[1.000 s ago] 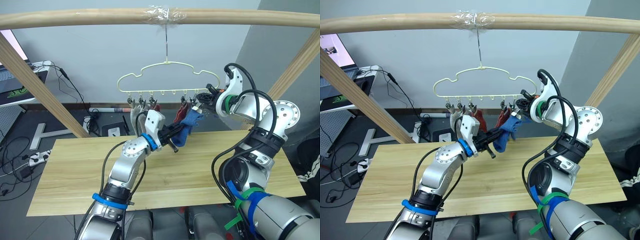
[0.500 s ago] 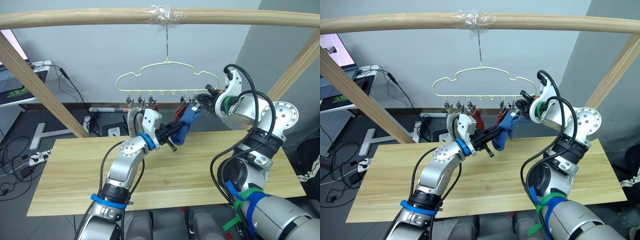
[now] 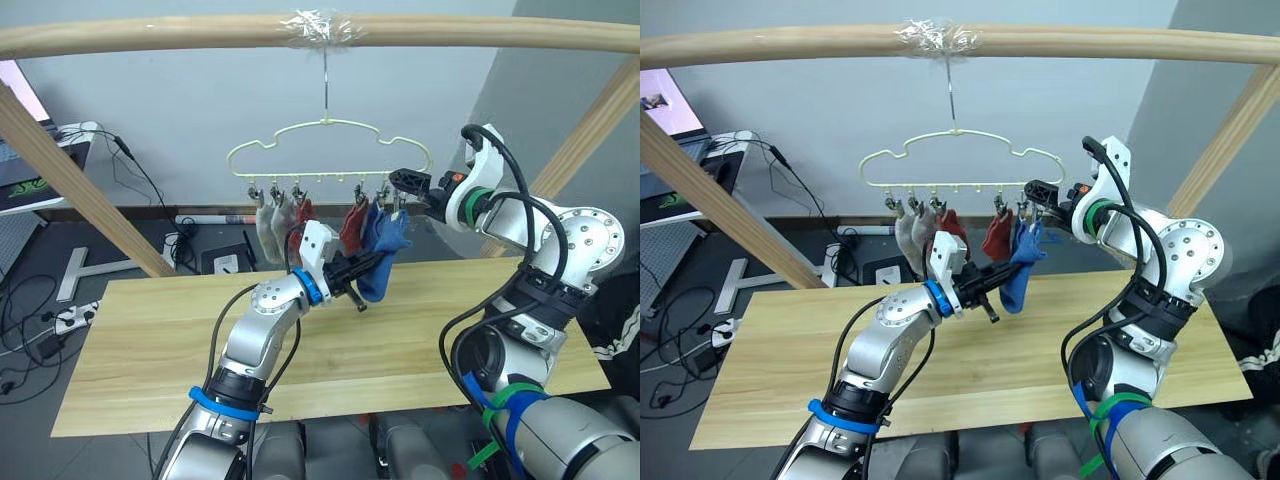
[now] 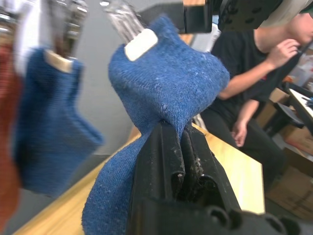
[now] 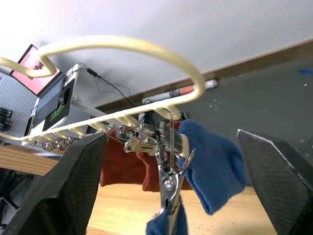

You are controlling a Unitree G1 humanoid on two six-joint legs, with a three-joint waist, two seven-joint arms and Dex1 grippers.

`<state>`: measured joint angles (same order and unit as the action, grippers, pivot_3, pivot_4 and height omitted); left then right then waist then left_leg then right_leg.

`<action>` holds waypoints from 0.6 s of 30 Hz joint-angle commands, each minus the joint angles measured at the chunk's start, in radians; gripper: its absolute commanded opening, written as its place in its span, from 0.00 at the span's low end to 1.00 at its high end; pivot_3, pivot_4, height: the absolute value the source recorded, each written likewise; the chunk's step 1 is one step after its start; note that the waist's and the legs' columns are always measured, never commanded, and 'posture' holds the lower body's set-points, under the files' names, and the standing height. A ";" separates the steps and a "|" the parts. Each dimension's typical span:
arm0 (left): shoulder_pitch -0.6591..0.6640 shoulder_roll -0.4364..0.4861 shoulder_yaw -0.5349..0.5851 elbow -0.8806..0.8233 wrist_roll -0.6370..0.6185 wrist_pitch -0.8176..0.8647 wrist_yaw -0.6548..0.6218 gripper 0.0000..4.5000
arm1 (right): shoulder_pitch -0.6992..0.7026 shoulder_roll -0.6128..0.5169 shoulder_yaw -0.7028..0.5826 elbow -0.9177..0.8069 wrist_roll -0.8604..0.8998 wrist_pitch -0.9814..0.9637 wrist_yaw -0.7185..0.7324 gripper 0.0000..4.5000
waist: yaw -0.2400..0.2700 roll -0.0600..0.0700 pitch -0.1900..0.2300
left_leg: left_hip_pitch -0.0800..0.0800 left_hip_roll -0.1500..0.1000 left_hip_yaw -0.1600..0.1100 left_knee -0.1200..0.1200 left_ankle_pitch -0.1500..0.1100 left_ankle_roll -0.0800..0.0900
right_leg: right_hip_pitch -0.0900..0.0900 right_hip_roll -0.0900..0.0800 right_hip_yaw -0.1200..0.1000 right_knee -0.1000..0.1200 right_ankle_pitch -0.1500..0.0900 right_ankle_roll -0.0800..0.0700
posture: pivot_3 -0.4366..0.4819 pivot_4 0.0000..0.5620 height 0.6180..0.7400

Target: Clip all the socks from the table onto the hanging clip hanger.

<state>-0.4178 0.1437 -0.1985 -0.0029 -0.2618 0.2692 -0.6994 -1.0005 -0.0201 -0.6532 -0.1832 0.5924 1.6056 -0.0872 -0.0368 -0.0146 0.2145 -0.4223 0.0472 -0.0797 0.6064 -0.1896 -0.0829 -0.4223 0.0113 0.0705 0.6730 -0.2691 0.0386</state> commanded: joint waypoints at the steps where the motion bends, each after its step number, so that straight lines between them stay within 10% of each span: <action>1: -0.053 -0.060 -0.003 0.029 -0.079 0.102 -0.021 0.20 | 0.172 -0.185 0.202 -0.317 0.092 0.008 0.135 1.00 | 0.000 0.000 0.000 | 0.000 0.000 -0.001 0.000 0.000 0.000 | 0.000 0.000 -0.001 0.000 0.000 0.000 | 0.45 0.32 1.00; 13: -0.059 0.110 0.084 0.166 -0.057 0.053 -0.115 0.99 | 0.541 -0.417 0.275 -0.574 0.112 -0.111 0.302 1.00 | -0.045 0.000 0.000 | 0.001 0.000 0.000 0.001 0.000 0.000 | 0.000 0.000 0.000 0.001 -0.001 0.002 | 0.37 0.26 1.00; 18: 0.015 0.362 0.150 0.221 0.059 -0.116 -0.145 0.99 | 0.904 -0.618 0.369 -0.716 0.003 -0.479 0.498 1.00 | -0.052 -0.001 -0.001 | 0.001 0.000 0.000 -0.001 0.000 0.000 | 0.000 0.000 0.000 -0.001 -0.002 0.003 | 0.38 0.28 1.00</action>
<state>-0.4055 0.4843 -0.0751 0.2154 -0.2359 0.2132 -0.8410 -0.1328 -0.6330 -0.2990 -0.8357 0.6224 1.2648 0.3467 -0.0889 -0.0153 0.2137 -0.4205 0.0474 -0.0792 0.6043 -0.1898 -0.0832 -0.4229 0.0114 0.0714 0.6720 -0.2716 0.0410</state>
